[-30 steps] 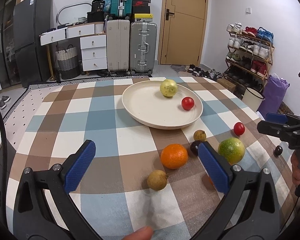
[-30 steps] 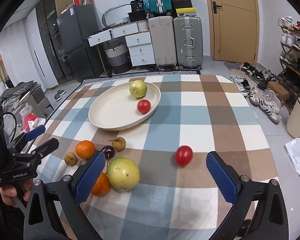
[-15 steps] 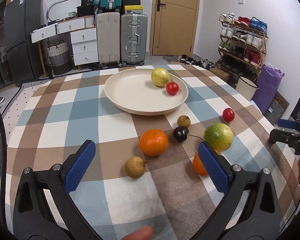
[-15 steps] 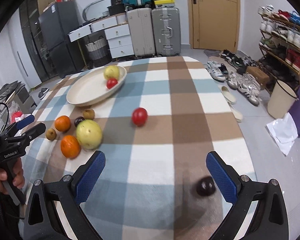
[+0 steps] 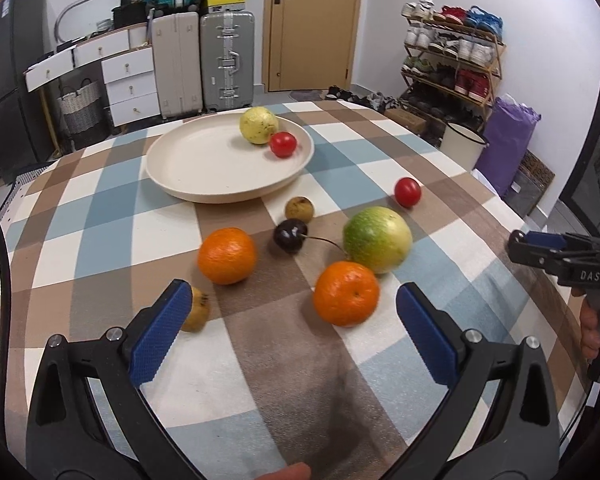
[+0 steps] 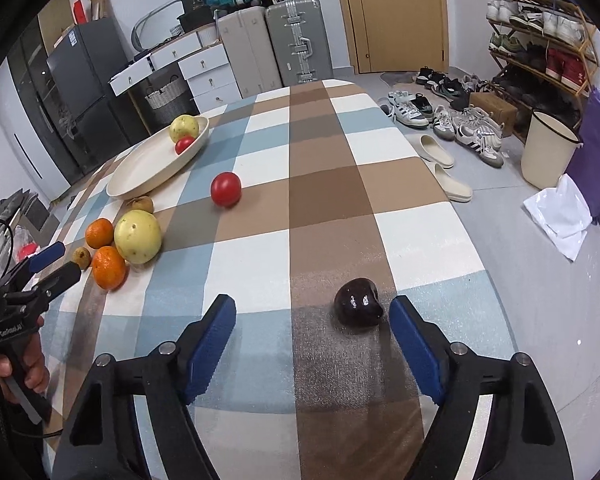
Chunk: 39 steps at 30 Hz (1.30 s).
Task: Organize fruits
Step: 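Move the left gripper to a mandarin while the right moves to a dark plum, then close the left gripper on the mandarin while the right grips the dark plum, then lift and carry the mandarin and plum over the cream plate with both grippers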
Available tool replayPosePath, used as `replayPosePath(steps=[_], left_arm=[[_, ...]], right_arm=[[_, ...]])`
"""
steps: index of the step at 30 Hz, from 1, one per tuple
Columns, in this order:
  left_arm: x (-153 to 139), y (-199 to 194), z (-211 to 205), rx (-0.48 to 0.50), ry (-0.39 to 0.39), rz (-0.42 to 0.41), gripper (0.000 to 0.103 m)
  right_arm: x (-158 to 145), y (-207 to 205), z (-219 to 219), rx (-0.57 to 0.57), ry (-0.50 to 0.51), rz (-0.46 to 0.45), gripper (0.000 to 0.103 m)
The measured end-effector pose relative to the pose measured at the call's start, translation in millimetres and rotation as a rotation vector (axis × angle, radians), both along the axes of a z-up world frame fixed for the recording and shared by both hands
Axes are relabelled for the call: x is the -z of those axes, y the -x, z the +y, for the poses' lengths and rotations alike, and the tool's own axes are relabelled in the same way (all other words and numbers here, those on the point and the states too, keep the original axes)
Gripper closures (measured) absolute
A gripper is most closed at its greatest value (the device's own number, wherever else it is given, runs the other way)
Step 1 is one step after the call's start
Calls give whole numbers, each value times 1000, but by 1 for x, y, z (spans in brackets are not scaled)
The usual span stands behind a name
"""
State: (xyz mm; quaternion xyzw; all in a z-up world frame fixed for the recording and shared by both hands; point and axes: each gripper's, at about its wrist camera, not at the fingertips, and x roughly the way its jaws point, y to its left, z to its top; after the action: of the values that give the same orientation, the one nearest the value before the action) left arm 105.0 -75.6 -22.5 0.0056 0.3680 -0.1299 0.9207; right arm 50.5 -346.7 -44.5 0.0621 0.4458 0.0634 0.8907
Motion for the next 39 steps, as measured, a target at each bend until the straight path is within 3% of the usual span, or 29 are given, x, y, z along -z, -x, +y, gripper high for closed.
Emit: replayPosePath(steps=[11, 15, 23, 34, 39], left_arm=[[12, -9, -25, 59, -55, 48, 24], [16, -12, -29, 75, -59, 65, 31], [26, -20, -32, 128, -15, 129, 64], [21, -15, -29, 137, 12, 109, 65], [14, -10, -21, 120, 28, 95, 65]], right_arm=[[4, -3, -1, 10, 27, 0, 42], [5, -4, -1, 13, 26, 5, 44], [8, -6, -1, 15, 47, 10, 53], [9, -7, -3, 28, 77, -3, 78], [8, -5, -1, 20, 83, -5, 78]])
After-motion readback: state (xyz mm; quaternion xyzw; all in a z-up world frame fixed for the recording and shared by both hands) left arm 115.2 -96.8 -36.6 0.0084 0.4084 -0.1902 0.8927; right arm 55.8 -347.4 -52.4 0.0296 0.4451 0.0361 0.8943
